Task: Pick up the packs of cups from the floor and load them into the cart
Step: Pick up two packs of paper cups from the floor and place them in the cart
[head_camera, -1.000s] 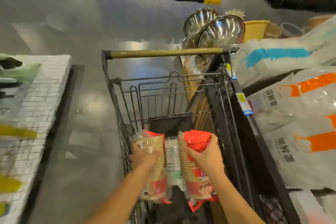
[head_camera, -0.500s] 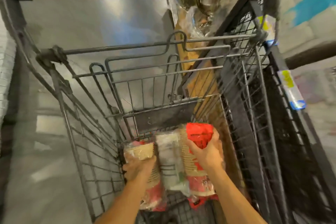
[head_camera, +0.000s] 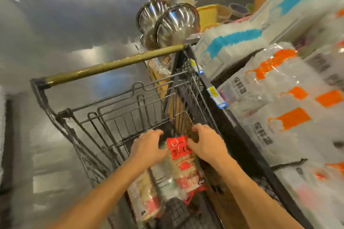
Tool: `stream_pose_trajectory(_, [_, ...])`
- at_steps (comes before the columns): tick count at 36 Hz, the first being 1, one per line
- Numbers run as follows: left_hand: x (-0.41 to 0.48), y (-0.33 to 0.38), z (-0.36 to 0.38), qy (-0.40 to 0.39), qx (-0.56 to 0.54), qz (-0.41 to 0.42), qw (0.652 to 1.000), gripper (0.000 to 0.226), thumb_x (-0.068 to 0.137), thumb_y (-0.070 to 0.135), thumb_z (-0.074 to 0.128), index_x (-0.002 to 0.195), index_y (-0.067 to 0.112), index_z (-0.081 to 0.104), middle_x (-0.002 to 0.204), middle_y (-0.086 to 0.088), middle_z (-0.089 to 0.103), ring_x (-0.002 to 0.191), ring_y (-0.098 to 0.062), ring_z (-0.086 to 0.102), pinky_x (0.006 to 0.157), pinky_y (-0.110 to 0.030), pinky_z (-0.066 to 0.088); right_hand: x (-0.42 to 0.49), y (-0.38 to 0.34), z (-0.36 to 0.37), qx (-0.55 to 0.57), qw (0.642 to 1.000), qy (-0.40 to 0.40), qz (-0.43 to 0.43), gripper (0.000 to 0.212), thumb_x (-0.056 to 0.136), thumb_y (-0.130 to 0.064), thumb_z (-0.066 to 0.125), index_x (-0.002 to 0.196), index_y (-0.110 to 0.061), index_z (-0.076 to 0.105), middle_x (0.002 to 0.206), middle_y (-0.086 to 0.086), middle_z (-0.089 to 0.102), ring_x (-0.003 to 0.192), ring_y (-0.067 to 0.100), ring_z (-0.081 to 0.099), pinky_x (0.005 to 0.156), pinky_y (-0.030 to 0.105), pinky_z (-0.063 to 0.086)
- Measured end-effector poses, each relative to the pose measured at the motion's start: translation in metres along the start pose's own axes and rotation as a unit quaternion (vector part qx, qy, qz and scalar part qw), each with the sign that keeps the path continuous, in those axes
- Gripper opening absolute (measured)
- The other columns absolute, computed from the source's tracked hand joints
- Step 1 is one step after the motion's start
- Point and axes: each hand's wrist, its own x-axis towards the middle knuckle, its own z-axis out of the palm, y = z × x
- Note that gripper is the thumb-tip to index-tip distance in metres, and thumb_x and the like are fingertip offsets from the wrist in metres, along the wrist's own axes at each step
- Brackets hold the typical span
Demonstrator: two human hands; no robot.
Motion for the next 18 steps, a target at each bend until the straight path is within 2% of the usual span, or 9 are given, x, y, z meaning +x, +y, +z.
stream_pose_trajectory(2, [-0.011,0.031,-0.034,0.032,0.069,0.062,0.995,0.052,0.079,0.043,0.061,0.129,0.03,0.057,0.122,0.0,0.062,0.118,-0.027,0.059,0.093,-0.044,0.049,-0.021,0.001,-0.037,0.0,1.0,0.014,-0.009,0.042,0.091,-0.047,0.064,0.124,-0.022,0.06,0.117,0.006,0.063,0.114,0.031,0.063,0.091,0.042,0.052])
stream_pose_trajectory(6, [-0.042,0.099,-0.084,0.059,0.163,0.172,0.97,0.047,0.084,0.045,0.059,0.126,0.025,0.056,0.121,-0.004,0.059,0.116,-0.03,0.058,0.093,-0.046,0.049,-0.073,0.015,-0.105,0.011,0.999,0.052,0.0,0.043,0.093,-0.044,0.063,0.129,-0.02,0.06,0.123,0.009,0.067,0.116,0.033,0.064,0.092,0.042,0.054])
stream_pose_trajectory(9, [-0.073,0.15,-0.105,0.063,0.204,0.22,0.952,0.058,0.089,0.048,0.058,0.141,0.025,0.047,0.134,-0.007,0.053,0.125,-0.032,0.053,0.099,-0.046,0.045,-0.121,0.034,-0.146,0.0,0.996,0.083,0.024,0.048,0.094,-0.045,0.061,0.134,-0.019,0.059,0.128,0.011,0.066,0.119,0.033,0.061,0.095,0.042,0.052])
stream_pose_trajectory(11, [-0.098,0.181,-0.108,0.064,0.214,0.247,0.943,0.061,0.089,0.049,0.059,0.144,0.026,0.044,0.139,-0.008,0.051,0.128,-0.032,0.051,0.103,-0.047,0.044,-0.158,0.053,-0.167,0.012,0.994,0.103,0.043,0.05,0.095,-0.045,0.061,0.138,-0.02,0.056,0.129,0.01,0.064,0.121,0.034,0.061,0.094,0.042,0.052])
stream_pose_trajectory(14, [-0.143,0.223,-0.102,0.07,0.207,0.294,0.93,0.055,0.087,0.048,0.06,0.137,0.025,0.05,0.135,-0.007,0.057,0.125,-0.031,0.053,0.102,-0.047,0.045,-0.218,0.082,-0.185,0.021,0.989,0.134,0.064,0.051,0.097,-0.046,0.06,0.14,-0.02,0.053,0.132,0.007,0.062,0.123,0.031,0.06,0.093,0.04,0.053])
stream_pose_trajectory(16, [-0.175,0.247,-0.09,0.062,0.201,0.319,0.924,0.054,0.088,0.045,0.06,0.136,0.025,0.051,0.135,-0.005,0.057,0.125,-0.029,0.054,0.102,-0.043,0.045,-0.258,0.101,-0.189,0.023,0.984,0.156,0.089,0.052,0.097,-0.048,0.059,0.141,-0.022,0.052,0.137,0.004,0.06,0.123,0.029,0.059,0.093,0.04,0.052])
stream_pose_trajectory(18, [-0.207,0.268,-0.075,0.045,0.208,0.342,0.915,0.055,0.088,0.042,0.061,0.139,0.026,0.05,0.139,-0.003,0.056,0.127,-0.028,0.052,0.103,-0.04,0.044,-0.3,0.119,-0.187,0.031,0.977,0.176,0.113,0.048,0.096,-0.048,0.06,0.137,-0.024,0.055,0.134,0.002,0.062,0.122,0.029,0.06,0.093,0.041,0.054])
